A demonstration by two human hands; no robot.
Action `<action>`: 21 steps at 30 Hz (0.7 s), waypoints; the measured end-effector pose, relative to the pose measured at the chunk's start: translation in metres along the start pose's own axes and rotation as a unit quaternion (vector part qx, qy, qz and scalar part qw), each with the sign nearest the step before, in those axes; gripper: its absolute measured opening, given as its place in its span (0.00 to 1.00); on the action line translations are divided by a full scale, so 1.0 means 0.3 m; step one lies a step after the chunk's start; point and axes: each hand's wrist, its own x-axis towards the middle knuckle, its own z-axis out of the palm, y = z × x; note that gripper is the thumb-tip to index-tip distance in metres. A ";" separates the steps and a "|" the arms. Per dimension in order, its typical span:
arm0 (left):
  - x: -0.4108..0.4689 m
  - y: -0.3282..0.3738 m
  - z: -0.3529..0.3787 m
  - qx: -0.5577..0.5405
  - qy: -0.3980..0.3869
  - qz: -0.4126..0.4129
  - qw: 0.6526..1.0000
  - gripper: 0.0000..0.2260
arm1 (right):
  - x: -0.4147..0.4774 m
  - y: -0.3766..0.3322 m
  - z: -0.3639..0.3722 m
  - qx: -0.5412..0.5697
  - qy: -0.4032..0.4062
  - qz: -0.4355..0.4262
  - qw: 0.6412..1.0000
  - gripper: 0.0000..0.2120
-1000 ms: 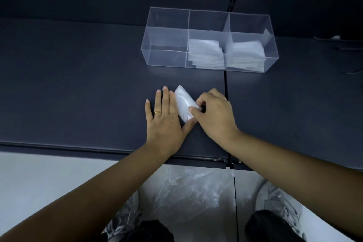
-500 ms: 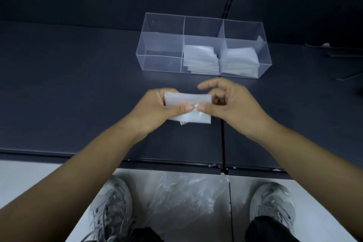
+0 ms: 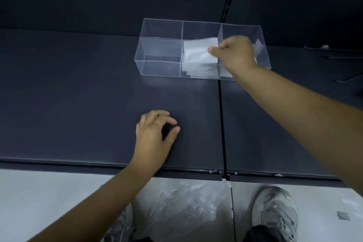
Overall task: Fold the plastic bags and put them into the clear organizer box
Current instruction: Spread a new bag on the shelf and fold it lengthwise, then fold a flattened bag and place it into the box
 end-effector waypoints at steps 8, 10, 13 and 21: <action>-0.055 -0.002 0.017 0.126 -0.028 0.068 0.989 0.11 | 0.020 0.029 0.019 -0.184 0.086 -0.067 0.977 0.18; -0.058 -0.002 0.018 0.144 -0.025 0.080 0.986 0.10 | 0.002 0.014 0.010 -0.165 0.092 -0.179 0.966 0.14; -0.059 -0.003 0.019 0.151 -0.019 0.087 0.985 0.10 | -0.036 0.017 0.027 -0.236 -0.093 -0.288 0.923 0.18; -0.055 -0.007 0.022 0.165 -0.021 0.099 0.981 0.11 | -0.040 0.047 0.031 -0.329 -0.125 -0.266 0.898 0.29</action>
